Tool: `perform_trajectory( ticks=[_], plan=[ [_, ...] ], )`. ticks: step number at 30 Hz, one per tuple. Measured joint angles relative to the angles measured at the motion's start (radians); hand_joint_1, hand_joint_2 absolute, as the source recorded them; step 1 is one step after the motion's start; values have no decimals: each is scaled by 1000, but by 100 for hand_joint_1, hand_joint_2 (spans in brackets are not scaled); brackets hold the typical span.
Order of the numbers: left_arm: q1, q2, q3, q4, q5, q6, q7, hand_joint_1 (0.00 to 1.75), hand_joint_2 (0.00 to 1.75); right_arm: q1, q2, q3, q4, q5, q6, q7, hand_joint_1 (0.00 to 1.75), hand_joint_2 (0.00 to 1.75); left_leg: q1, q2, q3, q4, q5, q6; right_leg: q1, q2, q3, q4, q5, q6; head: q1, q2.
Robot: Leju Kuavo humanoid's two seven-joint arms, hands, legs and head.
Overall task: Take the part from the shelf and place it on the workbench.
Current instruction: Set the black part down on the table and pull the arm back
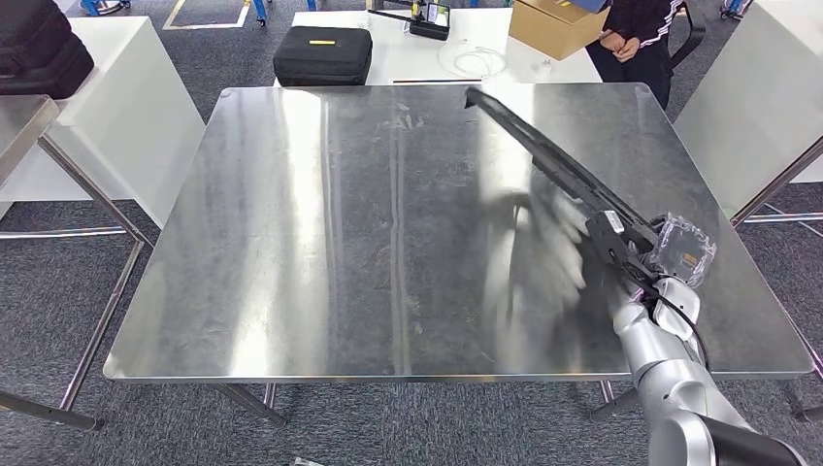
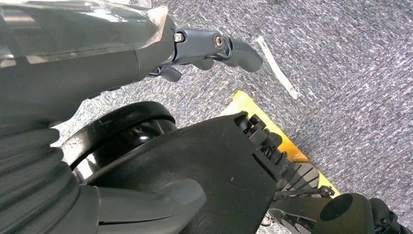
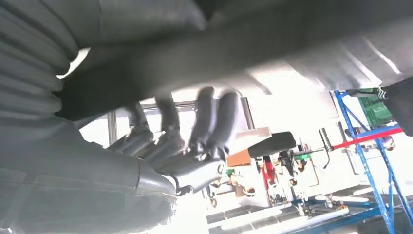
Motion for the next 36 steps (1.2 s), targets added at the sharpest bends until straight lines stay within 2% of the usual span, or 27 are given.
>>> perform_trajectory(
  ticks=[4,8,24,30,33,36],
  plan=[
    [0,0,1,0,2,15,-14,0,175,2,4,-5,10,5,0,-1,0,0,0,0,0,0,0,0,0,0,0,0,0,0,0,0],
    [1,0,4,0,3,24,-27,0,0,2,7,-12,17,8,0,-8,0,0,0,0,0,0,0,0,0,0,0,0,0,0,0,0],
    [2,0,7,0,2,25,-32,0,0,12,4,-50,25,-16,0,-62,0,0,0,0,0,0,0,0,0,0,0,0,0,0,0,0],
    [2,0,9,0,2,25,-32,0,0,10,10,-56,49,-73,0,-165,0,0,0,0,0,0,0,0,0,0,0,0,0,0,0,0],
    [2,0,9,0,2,25,-32,0,0,8,16,-60,62,-85,2,-184,0,0,0,0,0,0,0,0,0,0,0,0,0,0,0,0],
    [2,0,10,0,3,21,-32,0,0,1,20,-64,73,-127,40,-247,0,0,0,0,0,0,0,0,0,0,0,0,0,0,0,0]
  ],
)
